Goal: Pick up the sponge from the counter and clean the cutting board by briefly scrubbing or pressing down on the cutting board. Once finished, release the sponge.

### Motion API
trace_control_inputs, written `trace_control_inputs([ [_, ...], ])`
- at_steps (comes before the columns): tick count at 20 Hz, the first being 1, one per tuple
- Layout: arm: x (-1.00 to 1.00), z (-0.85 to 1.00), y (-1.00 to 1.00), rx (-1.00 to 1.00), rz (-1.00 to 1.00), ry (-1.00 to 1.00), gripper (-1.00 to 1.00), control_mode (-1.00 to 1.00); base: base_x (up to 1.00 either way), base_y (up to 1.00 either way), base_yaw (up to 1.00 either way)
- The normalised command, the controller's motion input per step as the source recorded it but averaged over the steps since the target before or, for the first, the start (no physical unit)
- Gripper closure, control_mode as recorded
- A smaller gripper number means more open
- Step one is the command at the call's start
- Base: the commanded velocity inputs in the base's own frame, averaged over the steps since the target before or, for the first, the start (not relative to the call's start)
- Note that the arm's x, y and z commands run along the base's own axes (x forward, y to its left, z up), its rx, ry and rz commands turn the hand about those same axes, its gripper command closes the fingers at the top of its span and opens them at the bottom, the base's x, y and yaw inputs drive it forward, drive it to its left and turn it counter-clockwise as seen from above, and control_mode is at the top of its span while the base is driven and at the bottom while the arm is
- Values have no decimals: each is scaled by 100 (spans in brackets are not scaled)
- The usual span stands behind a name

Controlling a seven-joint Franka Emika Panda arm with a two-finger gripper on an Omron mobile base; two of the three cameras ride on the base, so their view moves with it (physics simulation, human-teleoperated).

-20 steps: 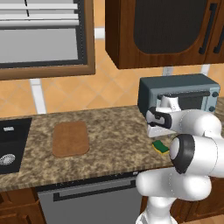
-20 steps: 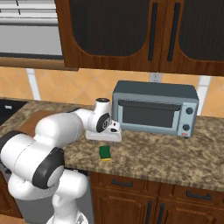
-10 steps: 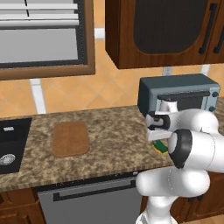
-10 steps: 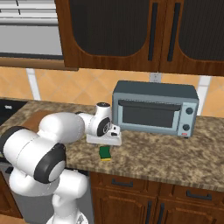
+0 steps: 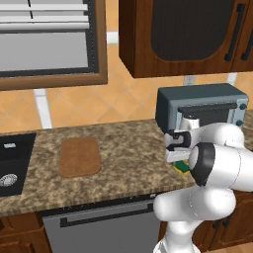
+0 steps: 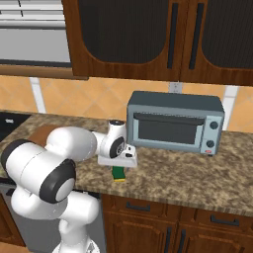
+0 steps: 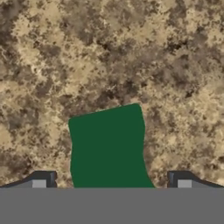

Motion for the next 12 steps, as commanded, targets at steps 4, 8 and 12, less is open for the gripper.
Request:
trace_control_inputs([
  [4, -4, -7, 0, 0, 0, 0, -100, -100, 0, 0, 0],
  [8, -2, -7, 0, 0, 0, -1, -100, -100, 0, 0, 0],
  [12, 2, -10, 0, 0, 0, 0, -100, -100, 0, 0, 0],
])
